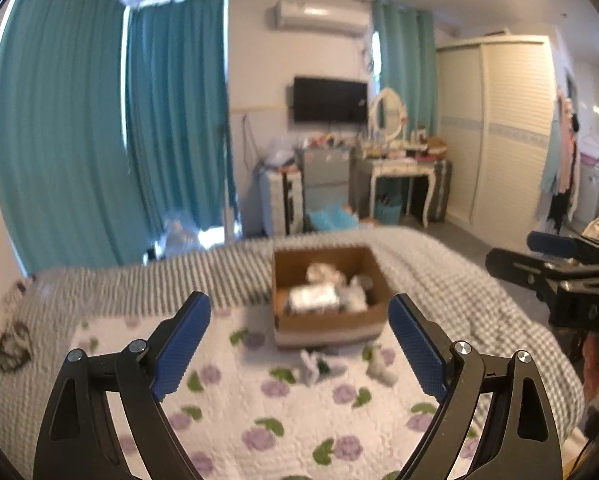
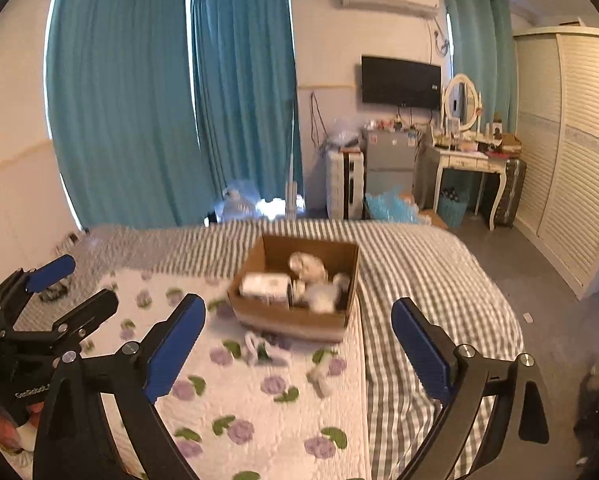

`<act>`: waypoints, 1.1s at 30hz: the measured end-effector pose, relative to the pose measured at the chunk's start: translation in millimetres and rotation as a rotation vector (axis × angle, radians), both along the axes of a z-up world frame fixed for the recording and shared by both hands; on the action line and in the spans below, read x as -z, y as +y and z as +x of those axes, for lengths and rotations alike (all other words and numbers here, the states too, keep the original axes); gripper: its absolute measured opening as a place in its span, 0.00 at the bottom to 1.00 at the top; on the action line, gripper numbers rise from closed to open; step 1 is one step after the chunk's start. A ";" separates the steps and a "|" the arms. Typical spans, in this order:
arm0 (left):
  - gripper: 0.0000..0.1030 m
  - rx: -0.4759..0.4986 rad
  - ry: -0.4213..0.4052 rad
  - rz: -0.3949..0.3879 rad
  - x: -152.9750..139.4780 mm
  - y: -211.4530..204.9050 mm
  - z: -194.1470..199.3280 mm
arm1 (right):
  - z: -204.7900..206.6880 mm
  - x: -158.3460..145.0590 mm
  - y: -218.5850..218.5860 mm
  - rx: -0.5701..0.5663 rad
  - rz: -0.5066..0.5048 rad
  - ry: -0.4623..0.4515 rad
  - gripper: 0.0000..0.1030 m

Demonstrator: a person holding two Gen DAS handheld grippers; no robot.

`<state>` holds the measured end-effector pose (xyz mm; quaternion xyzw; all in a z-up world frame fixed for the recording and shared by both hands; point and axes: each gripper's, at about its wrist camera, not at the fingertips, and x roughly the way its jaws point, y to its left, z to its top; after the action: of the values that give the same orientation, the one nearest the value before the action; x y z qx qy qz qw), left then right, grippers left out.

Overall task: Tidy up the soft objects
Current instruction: 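Grasp the white pipe-cleaner toy with the left tool while the right tool grasps the white plastic item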

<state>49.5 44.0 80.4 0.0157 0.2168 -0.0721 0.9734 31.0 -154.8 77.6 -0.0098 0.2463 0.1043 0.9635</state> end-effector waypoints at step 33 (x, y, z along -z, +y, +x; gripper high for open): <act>0.89 -0.056 0.451 0.066 244.0 -38.6 151.8 | 196.5 282.7 -13.4 -0.089 0.018 0.395 0.28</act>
<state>201.3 5.5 -163.6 0.0249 0.4317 -0.0396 0.9008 227.4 -168.1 -205.1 0.0085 0.4290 0.1490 0.8909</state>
